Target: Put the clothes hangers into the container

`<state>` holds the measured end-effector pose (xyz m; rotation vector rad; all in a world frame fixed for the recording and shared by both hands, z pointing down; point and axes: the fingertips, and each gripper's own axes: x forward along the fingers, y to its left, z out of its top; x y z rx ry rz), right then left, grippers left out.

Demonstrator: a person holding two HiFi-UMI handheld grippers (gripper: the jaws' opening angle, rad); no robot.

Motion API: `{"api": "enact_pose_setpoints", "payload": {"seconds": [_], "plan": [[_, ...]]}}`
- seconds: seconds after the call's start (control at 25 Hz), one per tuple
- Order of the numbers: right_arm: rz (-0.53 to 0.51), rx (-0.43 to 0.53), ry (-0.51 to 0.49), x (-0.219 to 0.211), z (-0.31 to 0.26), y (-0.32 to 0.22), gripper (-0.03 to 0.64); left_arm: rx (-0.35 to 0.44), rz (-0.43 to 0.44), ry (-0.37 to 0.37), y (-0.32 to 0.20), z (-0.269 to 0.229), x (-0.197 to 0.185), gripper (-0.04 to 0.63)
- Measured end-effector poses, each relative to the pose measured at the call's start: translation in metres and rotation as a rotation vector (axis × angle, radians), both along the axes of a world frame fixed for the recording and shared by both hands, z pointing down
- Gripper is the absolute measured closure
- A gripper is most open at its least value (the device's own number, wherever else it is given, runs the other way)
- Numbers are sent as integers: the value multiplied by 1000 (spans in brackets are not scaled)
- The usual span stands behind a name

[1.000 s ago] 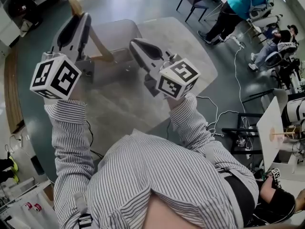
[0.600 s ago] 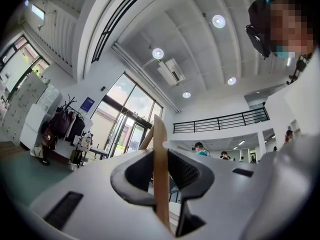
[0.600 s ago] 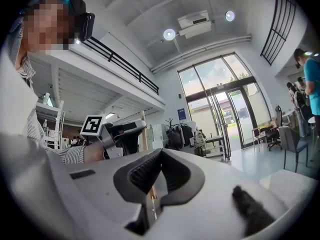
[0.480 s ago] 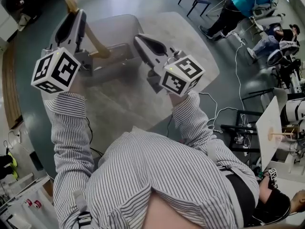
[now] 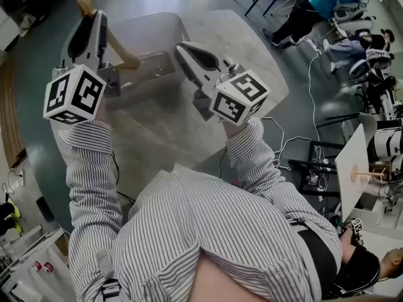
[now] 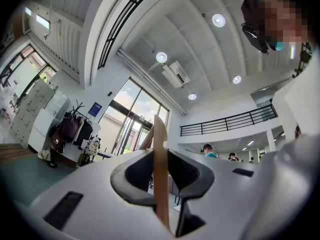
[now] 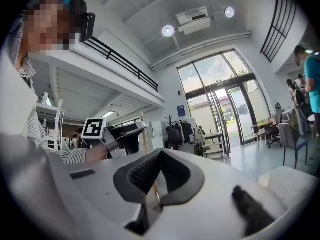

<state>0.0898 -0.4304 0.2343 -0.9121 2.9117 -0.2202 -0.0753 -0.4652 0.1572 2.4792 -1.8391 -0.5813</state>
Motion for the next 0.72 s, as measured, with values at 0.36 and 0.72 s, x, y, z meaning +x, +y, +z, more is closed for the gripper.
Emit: {"api": "enact_pose_setpoints", "payload": {"seconds": [0.36,0.72], "plan": [[-1,-28,9,-4,12,4,602,-32,-37,-20,11,31,1,505],[-11,-58,33,-8,28,7,603,-160,-32,-69,16,65,8,505]]}}
